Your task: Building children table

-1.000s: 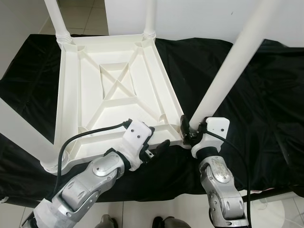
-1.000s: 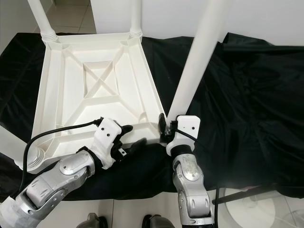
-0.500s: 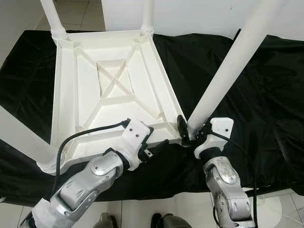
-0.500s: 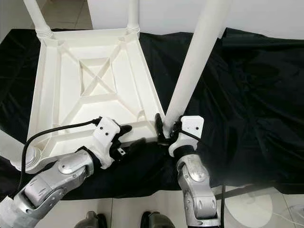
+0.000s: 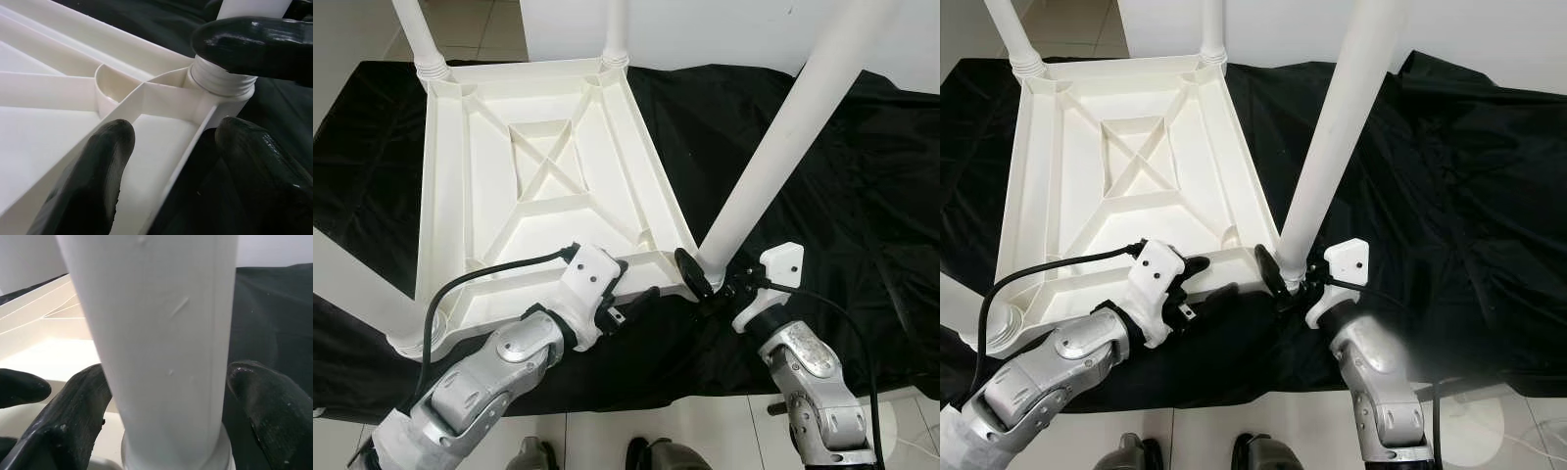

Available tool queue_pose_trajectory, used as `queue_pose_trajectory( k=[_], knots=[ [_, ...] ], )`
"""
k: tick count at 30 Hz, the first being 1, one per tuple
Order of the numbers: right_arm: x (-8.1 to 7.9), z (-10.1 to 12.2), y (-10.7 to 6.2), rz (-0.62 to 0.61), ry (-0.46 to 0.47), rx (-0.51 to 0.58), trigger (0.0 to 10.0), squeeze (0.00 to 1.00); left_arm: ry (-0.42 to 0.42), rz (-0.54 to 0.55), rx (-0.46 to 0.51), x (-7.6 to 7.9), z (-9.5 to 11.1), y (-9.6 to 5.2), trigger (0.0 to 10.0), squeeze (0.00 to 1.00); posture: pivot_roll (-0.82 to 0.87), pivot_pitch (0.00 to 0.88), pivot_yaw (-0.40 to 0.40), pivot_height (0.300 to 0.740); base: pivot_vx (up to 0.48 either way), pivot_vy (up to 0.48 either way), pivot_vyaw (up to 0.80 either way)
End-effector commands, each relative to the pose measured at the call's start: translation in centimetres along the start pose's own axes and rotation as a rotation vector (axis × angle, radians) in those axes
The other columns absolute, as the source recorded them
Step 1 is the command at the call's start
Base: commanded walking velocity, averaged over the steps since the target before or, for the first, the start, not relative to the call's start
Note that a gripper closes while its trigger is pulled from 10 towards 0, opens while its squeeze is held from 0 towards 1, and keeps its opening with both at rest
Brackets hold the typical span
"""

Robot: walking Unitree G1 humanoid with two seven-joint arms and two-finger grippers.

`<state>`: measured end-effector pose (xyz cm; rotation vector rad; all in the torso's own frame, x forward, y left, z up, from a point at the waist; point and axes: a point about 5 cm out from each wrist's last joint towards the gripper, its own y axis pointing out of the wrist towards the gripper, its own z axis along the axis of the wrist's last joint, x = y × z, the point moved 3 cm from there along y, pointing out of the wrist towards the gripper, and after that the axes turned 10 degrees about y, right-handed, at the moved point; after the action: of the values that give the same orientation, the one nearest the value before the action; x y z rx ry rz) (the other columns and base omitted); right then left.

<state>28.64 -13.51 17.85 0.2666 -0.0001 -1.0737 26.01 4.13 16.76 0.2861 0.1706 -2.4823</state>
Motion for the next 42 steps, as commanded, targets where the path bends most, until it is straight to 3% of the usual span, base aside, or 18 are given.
queue_pose_trajectory(
  k=[1, 12, 22, 42],
  knots=[
    [0.44, -0.21, -0.22, -0.006, 0.004, -0.008, 10.0, 0.0, 0.004, -0.194, 0.022, 1.79, 0.12, -0.11, 10.0, 0.0, -0.08, 0.181, -0.06, 0.74, 0.0, 0.0, 0.0],
    [0.76, -0.28, -0.04, 0.037, -0.007, -0.011, 10.0, 0.0, 0.009, -0.183, 0.028, 1.59, 0.02, 0.22, 10.0, 0.0, -0.08, 0.162, -0.065, 0.74, 0.0, 0.0, 0.0],
    [1.01, -0.66, 0.58, 0.162, -0.025, -0.071, 10.0, 0.0, 0.012, -0.2, 0.031, 1.85, 0.01, 0.36, 10.0, 0.0, -0.09, 0.155, -0.07, 0.74, 0.0, 0.0, 0.0],
    [0.84, -0.93, 0.35, 0.191, -0.022, -0.08, 10.0, 0.0, 0.0, -0.192, 0.036, 2.08, 0.06, 0.3, 10.0, 0.0, -0.08, 0.173, -0.081, 0.74, 0.0, 0.0, 0.0]
  ],
)
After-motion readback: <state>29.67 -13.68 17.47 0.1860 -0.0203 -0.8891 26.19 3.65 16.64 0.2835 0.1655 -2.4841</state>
